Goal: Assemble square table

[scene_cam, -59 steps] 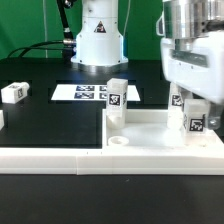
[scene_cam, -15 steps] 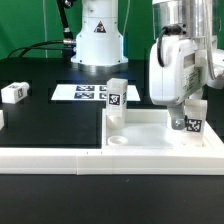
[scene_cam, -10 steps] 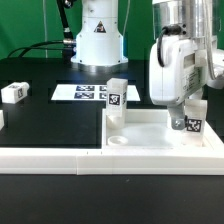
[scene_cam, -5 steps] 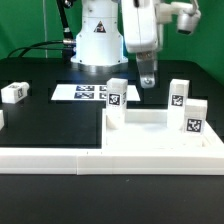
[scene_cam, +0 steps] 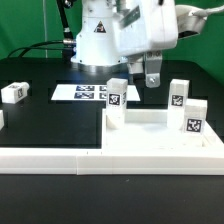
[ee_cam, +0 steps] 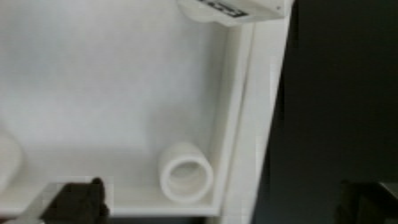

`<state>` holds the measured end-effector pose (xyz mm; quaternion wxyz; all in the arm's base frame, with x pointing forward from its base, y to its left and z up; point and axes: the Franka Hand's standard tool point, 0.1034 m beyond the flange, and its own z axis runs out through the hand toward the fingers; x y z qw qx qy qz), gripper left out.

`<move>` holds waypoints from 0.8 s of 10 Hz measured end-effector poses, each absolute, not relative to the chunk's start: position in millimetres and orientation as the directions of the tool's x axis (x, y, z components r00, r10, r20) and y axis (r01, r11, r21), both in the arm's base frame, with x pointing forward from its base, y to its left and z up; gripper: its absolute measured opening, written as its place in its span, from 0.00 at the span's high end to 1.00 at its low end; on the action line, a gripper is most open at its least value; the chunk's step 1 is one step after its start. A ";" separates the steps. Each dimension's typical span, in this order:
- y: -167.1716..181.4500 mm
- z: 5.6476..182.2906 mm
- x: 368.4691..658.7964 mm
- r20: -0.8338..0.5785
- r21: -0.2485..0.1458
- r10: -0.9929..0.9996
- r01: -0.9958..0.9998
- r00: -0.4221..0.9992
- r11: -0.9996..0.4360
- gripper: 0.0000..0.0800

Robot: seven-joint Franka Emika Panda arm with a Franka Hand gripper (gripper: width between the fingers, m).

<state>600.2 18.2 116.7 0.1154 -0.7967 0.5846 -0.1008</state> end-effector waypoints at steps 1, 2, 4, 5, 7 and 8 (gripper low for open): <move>-4.7 116.7 578.5 0.077 -0.293 -0.915 -0.868 0.396 -0.400 0.19; -31.4 117.0 556.2 0.132 -0.265 -0.843 -0.801 0.521 -0.537 0.19; -84.8 113.9 527.9 0.190 -0.213 -0.749 -0.718 0.635 -0.663 0.19; -88.1 114.0 534.3 0.268 -0.190 -0.705 -0.681 0.657 -0.707 0.19; -82.5 112.3 534.3 0.287 -0.153 -0.595 -0.577 0.750 -0.802 0.19; -83.6 112.7 535.3 0.304 -0.122 -0.521 -0.510 0.797 -0.852 0.19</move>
Offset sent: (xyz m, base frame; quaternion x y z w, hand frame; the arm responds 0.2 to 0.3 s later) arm -0.0456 -0.0802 -0.0104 0.0308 -0.0405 -0.1355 0.9895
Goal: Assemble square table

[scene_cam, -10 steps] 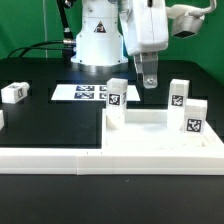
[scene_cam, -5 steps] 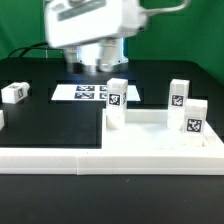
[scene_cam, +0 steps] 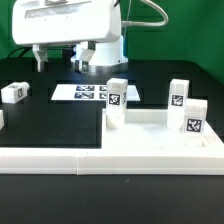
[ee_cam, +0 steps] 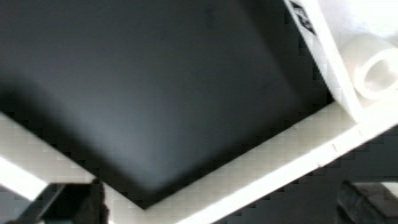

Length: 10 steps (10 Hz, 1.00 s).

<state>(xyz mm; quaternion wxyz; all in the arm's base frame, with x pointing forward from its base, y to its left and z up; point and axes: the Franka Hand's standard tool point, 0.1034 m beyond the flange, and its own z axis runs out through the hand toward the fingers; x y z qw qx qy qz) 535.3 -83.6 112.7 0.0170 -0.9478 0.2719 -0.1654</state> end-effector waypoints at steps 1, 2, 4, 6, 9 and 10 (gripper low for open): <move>-83.8 112.8 535.7 0.312 -0.100 -0.464 -0.457 0.829 -0.884 0.19; -88.3 112.2 533.2 0.319 -0.079 -0.415 -0.412 0.852 -0.908 0.19; -145.8 98.2 480.7 0.280 0.006 -0.287 -0.300 0.916 -0.954 0.19; -205.4 93.4 437.7 0.251 0.057 -0.234 -0.256 0.939 -0.965 0.19; -222.8 88.9 426.9 0.238 0.053 -0.277 -0.298 0.931 -0.953 0.19; -223.0 88.6 426.5 0.236 0.051 -0.281 -0.301 0.930 -0.952 0.19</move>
Offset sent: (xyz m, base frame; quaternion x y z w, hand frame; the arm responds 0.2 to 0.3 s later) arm -0.0883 -0.0714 -0.0237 0.0208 -0.0490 -0.1130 0.9922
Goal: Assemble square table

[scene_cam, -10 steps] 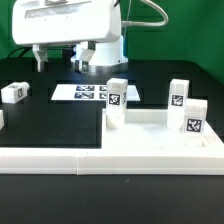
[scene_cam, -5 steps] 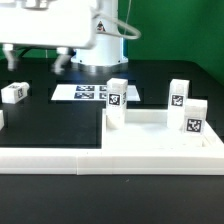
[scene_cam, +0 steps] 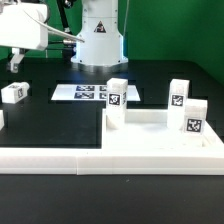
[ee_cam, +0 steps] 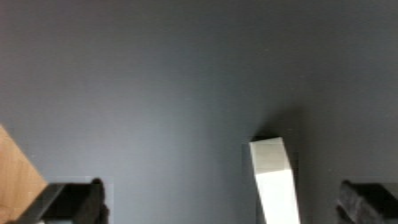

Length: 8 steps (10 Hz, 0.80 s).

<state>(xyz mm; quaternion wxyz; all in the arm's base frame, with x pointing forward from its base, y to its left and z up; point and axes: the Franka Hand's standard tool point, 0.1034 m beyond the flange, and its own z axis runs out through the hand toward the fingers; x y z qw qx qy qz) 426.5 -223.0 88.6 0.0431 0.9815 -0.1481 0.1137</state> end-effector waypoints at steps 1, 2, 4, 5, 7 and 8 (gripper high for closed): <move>-219.8 86.9 426.7 0.221 0.038 -0.290 -0.305 0.931 -0.952 0.19; -212.0 83.6 425.2 0.180 -0.010 -0.334 -0.338 0.925 -0.941 0.19; -183.4 79.6 444.4 -0.039 -0.112 -0.387 -0.389 0.921 -0.914 0.19; -177.1 62.8 434.1 -0.130 -0.126 -0.344 -0.360 0.930 -0.925 0.19; -184.2 49.0 404.5 -0.282 -0.102 -0.331 -0.371 0.901 -0.923 0.19; -180.7 49.3 399.7 -0.329 -0.113 -0.310 -0.363 0.892 -0.925 0.19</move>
Offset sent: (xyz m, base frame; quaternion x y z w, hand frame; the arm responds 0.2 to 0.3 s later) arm 0.1000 0.1000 -0.0193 0.0204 -0.2419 0.0227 0.9698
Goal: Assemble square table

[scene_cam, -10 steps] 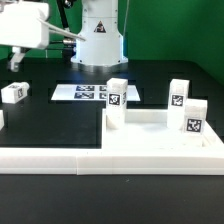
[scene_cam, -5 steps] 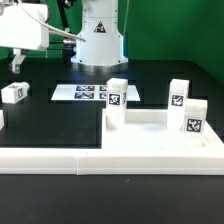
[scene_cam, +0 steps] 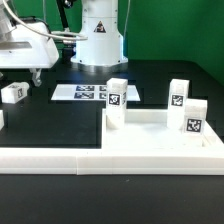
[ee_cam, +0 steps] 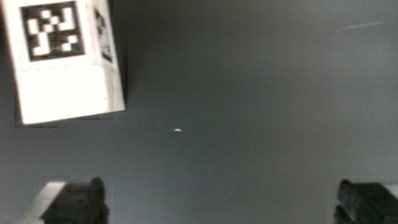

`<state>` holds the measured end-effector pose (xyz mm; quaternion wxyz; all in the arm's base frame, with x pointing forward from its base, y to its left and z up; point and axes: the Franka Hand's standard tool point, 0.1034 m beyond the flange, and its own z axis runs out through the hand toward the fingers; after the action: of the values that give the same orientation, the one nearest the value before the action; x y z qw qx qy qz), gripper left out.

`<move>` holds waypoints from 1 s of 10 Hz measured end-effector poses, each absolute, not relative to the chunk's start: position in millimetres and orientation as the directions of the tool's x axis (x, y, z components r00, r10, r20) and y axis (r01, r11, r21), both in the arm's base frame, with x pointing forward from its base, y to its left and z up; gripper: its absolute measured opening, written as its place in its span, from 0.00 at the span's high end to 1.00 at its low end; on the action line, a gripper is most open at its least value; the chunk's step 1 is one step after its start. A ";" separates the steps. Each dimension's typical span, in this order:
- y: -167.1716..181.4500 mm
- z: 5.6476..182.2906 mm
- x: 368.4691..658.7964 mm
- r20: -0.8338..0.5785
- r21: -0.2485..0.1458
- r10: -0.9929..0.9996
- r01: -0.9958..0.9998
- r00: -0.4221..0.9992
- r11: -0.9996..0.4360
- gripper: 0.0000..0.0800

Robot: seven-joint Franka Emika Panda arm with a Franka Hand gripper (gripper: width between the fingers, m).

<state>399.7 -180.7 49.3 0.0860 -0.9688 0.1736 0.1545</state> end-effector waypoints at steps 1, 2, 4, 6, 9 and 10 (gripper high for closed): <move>-174.6 51.6 388.5 -0.410 -0.129 -0.282 -0.362 0.867 -0.923 0.19; -173.4 51.4 388.6 -0.478 -0.138 -0.262 -0.366 0.839 -0.920 0.19; -174.2 47.9 393.2 -0.504 -0.139 -0.249 -0.362 0.827 -0.922 0.19; -174.3 47.2 392.6 -0.505 -0.139 -0.249 -0.363 0.826 -0.922 0.19; -212.3 50.1 377.2 -0.567 -0.111 -0.125 -0.226 0.814 -0.968 0.19; -223.2 51.0 380.7 -0.563 -0.094 -0.122 -0.210 0.817 -0.973 0.19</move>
Offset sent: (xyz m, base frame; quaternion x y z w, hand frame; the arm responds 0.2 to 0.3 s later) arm 0.0000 0.0000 0.0000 0.0000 0.0000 0.0000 1.0000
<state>380.7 -223.2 51.0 0.0761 -0.9502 0.0875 0.2891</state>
